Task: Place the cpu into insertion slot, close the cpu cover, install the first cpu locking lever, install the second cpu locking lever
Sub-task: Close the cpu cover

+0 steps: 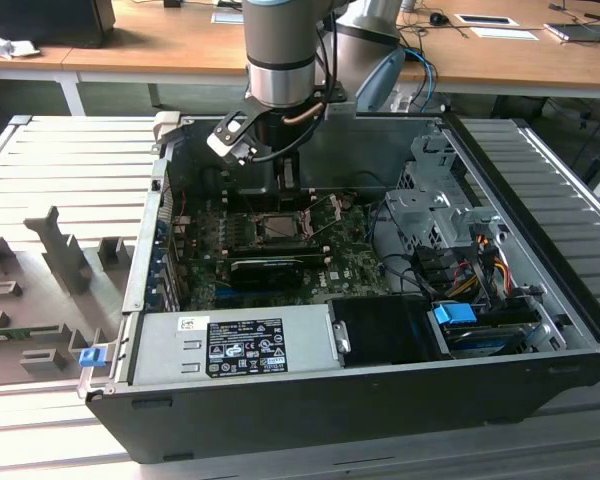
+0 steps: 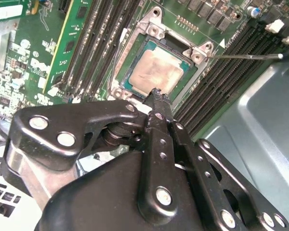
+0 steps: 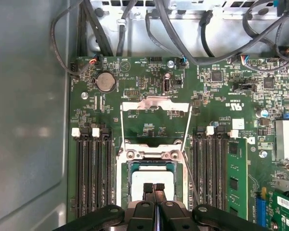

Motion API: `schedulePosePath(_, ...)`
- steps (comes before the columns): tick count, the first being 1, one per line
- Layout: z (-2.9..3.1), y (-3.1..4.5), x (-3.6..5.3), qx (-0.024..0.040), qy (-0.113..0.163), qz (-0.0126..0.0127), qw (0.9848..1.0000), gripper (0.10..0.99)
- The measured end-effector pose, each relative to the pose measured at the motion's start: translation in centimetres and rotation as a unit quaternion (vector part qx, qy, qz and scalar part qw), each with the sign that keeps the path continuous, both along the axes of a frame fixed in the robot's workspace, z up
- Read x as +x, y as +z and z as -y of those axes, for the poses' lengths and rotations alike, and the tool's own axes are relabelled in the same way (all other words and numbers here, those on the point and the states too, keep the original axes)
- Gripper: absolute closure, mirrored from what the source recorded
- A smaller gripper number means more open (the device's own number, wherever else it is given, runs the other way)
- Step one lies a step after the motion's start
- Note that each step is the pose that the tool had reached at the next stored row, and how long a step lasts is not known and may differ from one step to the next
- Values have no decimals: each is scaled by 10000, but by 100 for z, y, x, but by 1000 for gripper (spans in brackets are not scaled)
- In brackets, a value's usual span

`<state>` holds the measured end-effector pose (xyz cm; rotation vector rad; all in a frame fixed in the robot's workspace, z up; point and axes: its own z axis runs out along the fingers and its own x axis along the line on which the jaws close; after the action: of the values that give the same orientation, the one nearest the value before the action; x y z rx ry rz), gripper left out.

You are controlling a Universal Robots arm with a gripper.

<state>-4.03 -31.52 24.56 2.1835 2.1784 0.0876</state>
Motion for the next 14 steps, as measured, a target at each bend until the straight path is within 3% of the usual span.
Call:
schedulePosePath(5,0,109,5,1,2,1,10000,980)
schedulePosePath(8,0,131,49,0,0,0,10000,980)
schedulePosePath(14,0,163,50,1,0,1,10000,980)
